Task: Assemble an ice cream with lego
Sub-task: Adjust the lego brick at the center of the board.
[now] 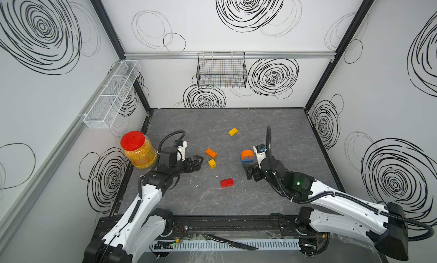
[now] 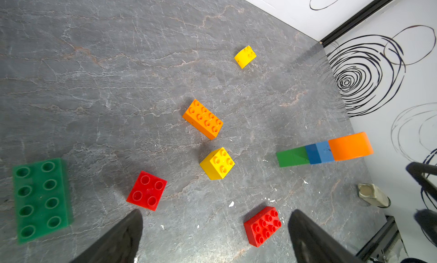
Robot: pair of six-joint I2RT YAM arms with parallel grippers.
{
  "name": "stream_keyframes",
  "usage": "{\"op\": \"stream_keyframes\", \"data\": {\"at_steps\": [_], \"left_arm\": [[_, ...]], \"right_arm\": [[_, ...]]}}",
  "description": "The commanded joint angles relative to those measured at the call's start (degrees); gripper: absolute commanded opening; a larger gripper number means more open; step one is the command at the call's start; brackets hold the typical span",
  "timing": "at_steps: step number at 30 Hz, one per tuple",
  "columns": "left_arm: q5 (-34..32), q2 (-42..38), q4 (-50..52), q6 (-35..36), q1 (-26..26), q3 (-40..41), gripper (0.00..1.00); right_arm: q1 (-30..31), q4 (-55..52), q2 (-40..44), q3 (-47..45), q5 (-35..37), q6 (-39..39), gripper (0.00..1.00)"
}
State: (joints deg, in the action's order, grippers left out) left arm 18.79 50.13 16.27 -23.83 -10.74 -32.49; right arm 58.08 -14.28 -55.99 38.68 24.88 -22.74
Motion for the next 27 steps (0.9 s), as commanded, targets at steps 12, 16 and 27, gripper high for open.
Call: {"op": "stream_keyframes", "data": {"at_steps": [12,16,27], "left_arm": [[-0.12,-0.57,-1.50,-0.33,0.55,0.40,0.99],[1.69,-0.14,-2.53,-0.33,0.55,0.63,0.99],[3.82,1.99,-3.90,-0.33,-0.60,0.66,0.99]], "right_arm": [[0.45,21.23,-1.15,-12.03,7.02,-2.14,1.00],[-0.25,24.14,-3.70,-12.23,6.67,-0.91,1.00],[-3.87,29.49,-7.30,-12.74,3.72,1.08,0.98]]}}
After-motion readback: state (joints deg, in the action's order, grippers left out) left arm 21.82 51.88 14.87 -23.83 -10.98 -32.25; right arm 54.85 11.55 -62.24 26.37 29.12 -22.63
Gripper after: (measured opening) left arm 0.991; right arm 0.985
